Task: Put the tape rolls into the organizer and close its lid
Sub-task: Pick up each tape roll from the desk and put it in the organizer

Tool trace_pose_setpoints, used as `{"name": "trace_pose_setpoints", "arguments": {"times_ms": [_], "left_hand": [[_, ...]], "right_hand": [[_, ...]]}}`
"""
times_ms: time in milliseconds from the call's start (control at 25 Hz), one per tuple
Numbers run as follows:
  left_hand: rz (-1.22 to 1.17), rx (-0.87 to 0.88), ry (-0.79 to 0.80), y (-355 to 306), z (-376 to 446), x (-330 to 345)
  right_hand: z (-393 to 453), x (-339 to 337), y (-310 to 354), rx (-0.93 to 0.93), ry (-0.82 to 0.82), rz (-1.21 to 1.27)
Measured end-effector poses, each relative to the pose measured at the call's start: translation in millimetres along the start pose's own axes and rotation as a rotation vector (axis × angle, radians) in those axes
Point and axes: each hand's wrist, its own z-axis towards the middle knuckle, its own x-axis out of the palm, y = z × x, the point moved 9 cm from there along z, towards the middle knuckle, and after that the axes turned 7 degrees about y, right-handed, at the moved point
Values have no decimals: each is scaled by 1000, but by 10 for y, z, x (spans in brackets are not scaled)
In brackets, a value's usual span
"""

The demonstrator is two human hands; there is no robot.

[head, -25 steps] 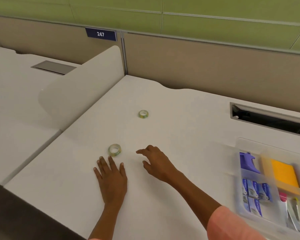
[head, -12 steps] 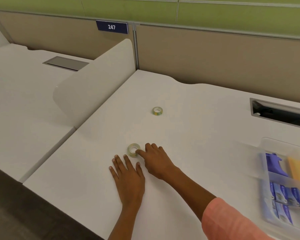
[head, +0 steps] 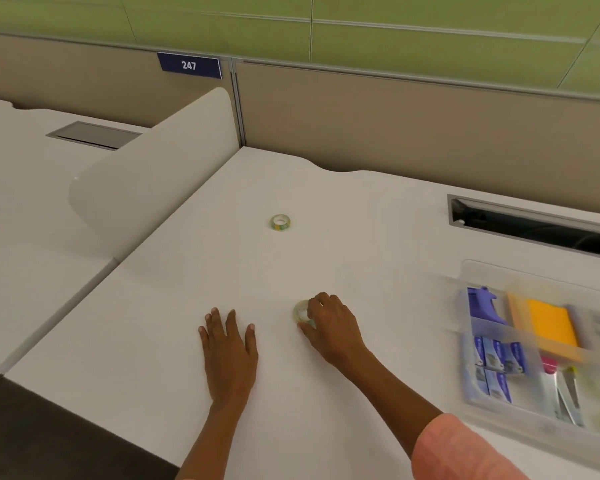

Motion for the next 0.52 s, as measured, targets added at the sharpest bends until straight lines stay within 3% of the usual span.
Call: {"name": "trace_pose_setpoints", "arguments": {"times_ms": [240,520], "left_hand": [[-224,60,55,-463,-230,140],[-373,292,210,-1840,-473,393]], "right_hand": [[-439,-299,-404,100,-63,136],[-1096,-1155,-1115,177,-314,306]]}}
